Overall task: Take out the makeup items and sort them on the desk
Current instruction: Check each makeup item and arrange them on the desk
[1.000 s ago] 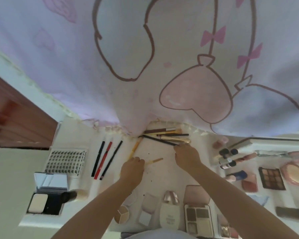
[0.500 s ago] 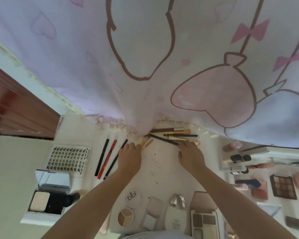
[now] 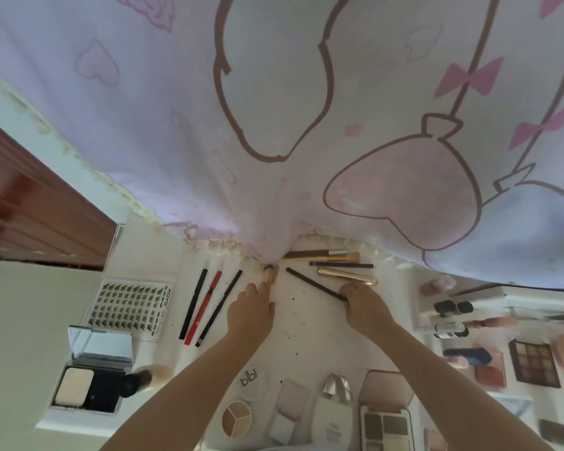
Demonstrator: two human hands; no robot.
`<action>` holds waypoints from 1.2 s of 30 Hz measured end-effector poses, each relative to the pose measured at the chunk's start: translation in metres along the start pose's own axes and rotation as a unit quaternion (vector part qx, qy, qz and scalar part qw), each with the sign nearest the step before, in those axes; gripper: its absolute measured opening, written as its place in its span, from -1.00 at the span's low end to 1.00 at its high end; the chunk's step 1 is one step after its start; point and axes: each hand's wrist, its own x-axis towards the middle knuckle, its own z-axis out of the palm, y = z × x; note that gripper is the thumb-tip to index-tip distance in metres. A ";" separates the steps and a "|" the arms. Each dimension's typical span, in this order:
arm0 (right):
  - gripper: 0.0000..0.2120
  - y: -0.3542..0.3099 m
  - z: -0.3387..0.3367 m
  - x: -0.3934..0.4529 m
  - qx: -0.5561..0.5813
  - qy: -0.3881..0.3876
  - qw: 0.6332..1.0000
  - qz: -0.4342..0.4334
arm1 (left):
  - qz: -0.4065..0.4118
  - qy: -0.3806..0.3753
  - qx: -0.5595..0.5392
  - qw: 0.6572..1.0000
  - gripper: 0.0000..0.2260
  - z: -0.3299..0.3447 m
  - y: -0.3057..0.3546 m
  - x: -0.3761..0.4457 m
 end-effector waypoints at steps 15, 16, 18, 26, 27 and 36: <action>-0.76 0.000 -0.087 -0.078 0.039 0.056 0.989 -0.133 | 0.320 0.195 0.032 0.927 -0.71 -0.072 0.028 -0.005; -0.73 0.002 -0.096 -0.084 0.007 0.063 0.988 -0.142 | 0.322 0.198 0.013 0.926 -0.74 -0.081 0.025 -0.007; -0.69 0.002 -0.110 -0.094 -0.016 0.075 0.983 -0.168 | 0.337 0.219 -0.005 0.915 -0.79 -0.095 0.018 -0.013; -0.64 -0.012 -0.125 -0.121 0.018 0.146 0.944 -0.295 | 0.370 0.311 0.031 0.875 -0.67 -0.127 -0.009 -0.049; -0.59 -0.014 -0.124 -0.118 0.024 0.148 0.943 -0.298 | 0.362 0.295 0.040 0.884 -0.65 -0.129 -0.011 -0.050; -0.63 -0.026 -0.104 -0.083 0.081 0.155 0.930 -0.322 | 0.173 -0.035 -0.122 0.977 -0.78 -0.139 -0.020 -0.045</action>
